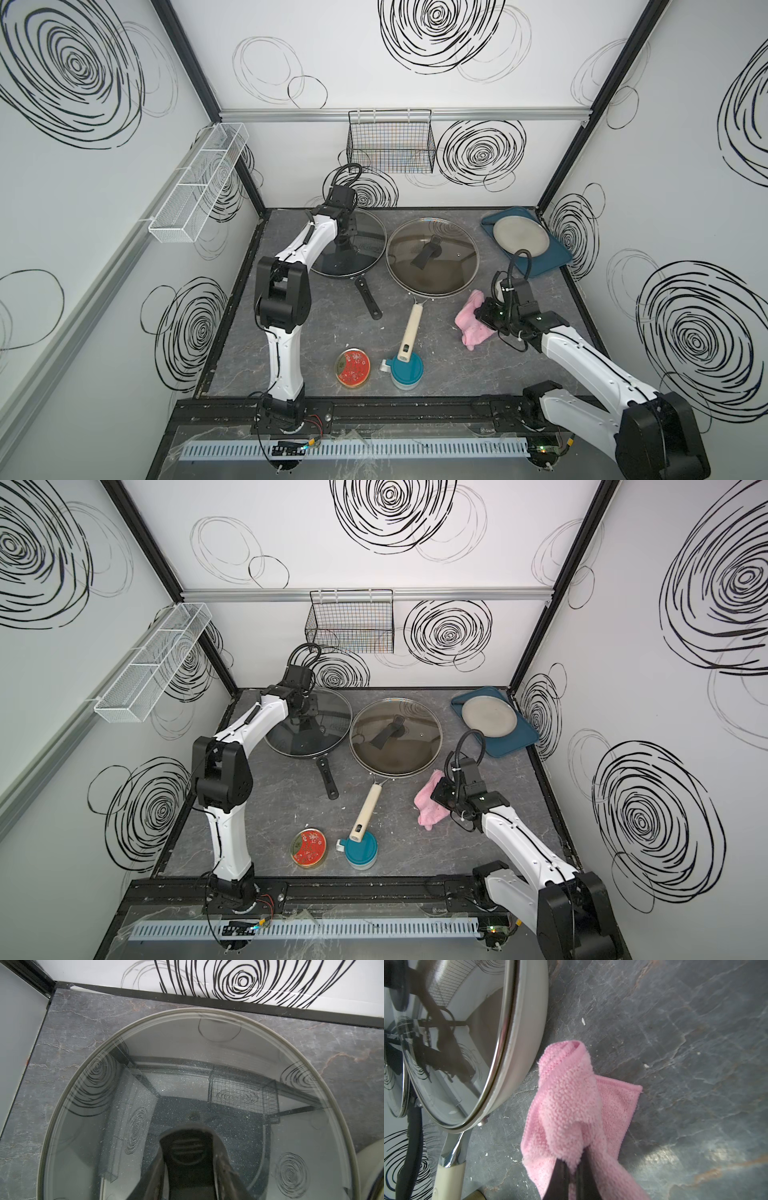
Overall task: Wipe the pot lid with a cloth
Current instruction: Pick up the pot lid from the cooking pot.
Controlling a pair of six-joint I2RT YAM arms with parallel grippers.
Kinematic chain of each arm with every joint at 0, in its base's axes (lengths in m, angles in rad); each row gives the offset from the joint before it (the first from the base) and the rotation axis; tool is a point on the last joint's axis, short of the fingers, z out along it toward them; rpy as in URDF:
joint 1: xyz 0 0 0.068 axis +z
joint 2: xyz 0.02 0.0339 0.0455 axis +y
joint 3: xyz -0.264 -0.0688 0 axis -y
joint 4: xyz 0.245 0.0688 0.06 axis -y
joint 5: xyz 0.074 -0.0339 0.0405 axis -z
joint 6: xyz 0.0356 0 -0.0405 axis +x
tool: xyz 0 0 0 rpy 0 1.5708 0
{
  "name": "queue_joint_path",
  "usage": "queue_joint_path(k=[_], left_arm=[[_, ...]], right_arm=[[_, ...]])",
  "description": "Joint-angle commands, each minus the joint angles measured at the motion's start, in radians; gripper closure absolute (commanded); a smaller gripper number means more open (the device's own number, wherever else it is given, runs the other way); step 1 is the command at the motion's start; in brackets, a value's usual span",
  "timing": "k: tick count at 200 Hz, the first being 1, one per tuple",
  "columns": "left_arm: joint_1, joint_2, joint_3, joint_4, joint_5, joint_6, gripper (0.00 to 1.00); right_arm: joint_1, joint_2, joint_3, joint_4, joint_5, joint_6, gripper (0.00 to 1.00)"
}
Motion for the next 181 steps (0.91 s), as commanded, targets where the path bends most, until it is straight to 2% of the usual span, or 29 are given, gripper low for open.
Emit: queue_joint_path(k=[1, 27, 76, 143, 181], left_arm=[[0.018, 0.014, -0.028, 0.006, 0.014, 0.015, 0.65], [0.029, 0.002, -0.044, 0.001, 0.008, 0.031, 0.71], [0.038, 0.018, 0.002, -0.048, 0.015, 0.083, 0.56], [0.039, 0.089, 0.094, -0.143, 0.023, 0.131, 0.52], [0.039, 0.125, 0.141, -0.175, 0.042, 0.133, 0.56]], right_arm=[[-0.006, -0.019, 0.003, -0.007, 0.004, 0.006, 1.00], [-0.008, -0.023, -0.006, -0.001, 0.002, 0.010, 1.00], [-0.008, -0.022, -0.013, 0.007, -0.003, 0.016, 1.00], [-0.007, -0.027, -0.023, 0.012, -0.003, 0.027, 1.00], [-0.008, -0.036, -0.024, 0.007, 0.003, 0.028, 1.00]])
